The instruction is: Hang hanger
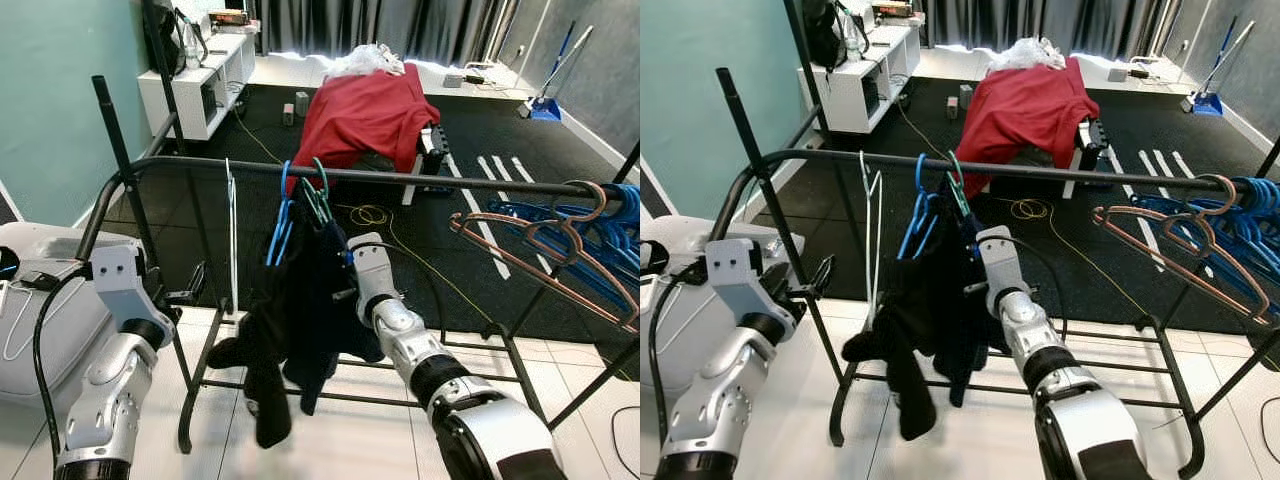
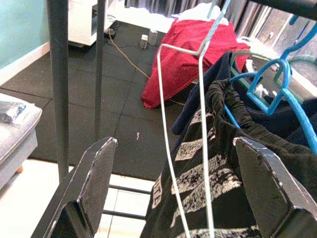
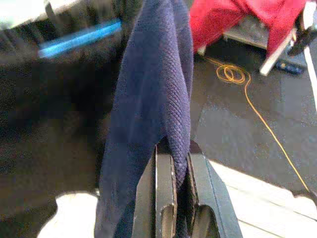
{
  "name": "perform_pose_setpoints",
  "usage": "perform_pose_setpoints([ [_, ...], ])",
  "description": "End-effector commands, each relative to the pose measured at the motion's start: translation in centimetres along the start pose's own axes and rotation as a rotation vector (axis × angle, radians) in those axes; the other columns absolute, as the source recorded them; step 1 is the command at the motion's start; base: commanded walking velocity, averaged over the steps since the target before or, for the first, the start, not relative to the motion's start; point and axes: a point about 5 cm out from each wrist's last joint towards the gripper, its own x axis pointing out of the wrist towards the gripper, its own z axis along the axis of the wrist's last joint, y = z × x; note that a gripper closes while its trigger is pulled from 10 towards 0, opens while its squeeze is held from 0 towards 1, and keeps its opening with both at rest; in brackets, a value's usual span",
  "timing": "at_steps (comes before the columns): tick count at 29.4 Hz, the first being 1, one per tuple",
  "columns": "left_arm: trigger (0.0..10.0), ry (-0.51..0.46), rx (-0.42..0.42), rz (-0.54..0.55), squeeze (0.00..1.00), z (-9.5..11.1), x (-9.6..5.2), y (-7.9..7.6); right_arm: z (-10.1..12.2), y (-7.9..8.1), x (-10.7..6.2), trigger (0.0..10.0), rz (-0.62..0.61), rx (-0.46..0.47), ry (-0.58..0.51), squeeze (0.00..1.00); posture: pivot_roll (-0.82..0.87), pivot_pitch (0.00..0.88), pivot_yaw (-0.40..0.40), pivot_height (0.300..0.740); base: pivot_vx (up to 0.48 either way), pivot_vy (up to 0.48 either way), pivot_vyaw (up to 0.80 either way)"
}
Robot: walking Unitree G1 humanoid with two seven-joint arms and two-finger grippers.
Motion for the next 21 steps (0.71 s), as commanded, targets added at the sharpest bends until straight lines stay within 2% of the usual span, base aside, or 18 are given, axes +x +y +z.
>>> perform_pose_setpoints([
  [1, 10.0, 0.007, -0.014, -0.001, 0.0, -0.3, 0.0, 0.0, 2.6, -0.8, 0.2, 0.0, -0.021, 0.038, -0.133, 0.0, 0.05, 0.0, -0.073, 0.74, 0.0, 0.0, 0.0],
  [2, 10.0, 0.008, -0.013, -0.001, 0.0, -0.3, 0.0, 0.0, 3.2, -0.9, -0.1, 0.0, -0.01, 0.04, -0.177, 0.0, 0.04, 0.0, -0.07, 0.74, 0.0, 0.0, 0.0],
  [7, 10.0, 0.011, -0.01, -0.006, 0.0, -0.3, -0.1, 0.0, 3.3, -1.0, -0.9, 0.0, 0.021, 0.016, -0.213, 0.0, 0.03, 0.0, -0.071, 0.74, 0.0, 0.0, 0.0],
  [10, 10.0, 0.014, -0.008, -0.009, 0.0, -0.3, -0.1, 0.0, 3.1, -0.9, -2.3, 0.0, 0.067, -0.024, -0.254, 0.0, 0.02, 0.0, -0.071, 0.74, 0.0, 0.0, 0.0],
  [12, 10.0, 0.014, -0.008, -0.009, 0.0, -0.3, -0.1, 0.0, 3.1, -0.9, -2.3, 0.0, 0.067, -0.024, -0.254, 0.0, 0.02, 0.0, -0.071, 0.74, 0.0, 0.0, 0.0],
  [14, 10.0, 0.016, -0.006, -0.011, 0.0, -0.4, -0.2, -0.1, 3.1, -1.6, -3.9, 0.0, 0.063, -0.029, -0.279, 0.0, 0.01, 0.0, -0.073, 0.74, 0.0, 0.0, 0.0],
  [21, 10.0, 0.018, -0.008, -0.014, 0.0, -0.4, -0.2, 0.0, 2.1, -1.8, -5.8, 0.0, 0.041, -0.042, -0.26, 0.0, -0.01, 0.0, -0.069, 0.74, 0.0, 0.0, 0.0],
])
